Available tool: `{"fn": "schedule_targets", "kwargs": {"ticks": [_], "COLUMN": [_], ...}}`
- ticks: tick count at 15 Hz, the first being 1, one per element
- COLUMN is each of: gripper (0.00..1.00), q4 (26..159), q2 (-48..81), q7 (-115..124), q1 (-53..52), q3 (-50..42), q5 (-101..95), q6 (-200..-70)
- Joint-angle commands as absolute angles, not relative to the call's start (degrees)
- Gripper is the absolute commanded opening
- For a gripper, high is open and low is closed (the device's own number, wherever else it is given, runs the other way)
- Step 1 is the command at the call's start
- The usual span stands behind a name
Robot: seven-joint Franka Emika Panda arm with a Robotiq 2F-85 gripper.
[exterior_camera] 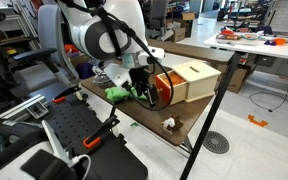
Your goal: Remove the toy from the drawer and put it on the table, then close the drawer
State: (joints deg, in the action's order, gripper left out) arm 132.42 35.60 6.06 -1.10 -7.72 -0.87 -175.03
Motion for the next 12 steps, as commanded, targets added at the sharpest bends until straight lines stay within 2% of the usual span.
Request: {"fn": "schedule_targets", "kwargs": {"ticks": [1,12], "gripper": [1.0,1.0], "q4": [131.89,123.06], "q2": [34.71,36.2], "q7": [6.29,9.64], "q1": [-2.58,-4.26], "q3": [-6.92,-6.46], "q5": [0.05,1.1], "q6": [-176.2,-172.26]}}
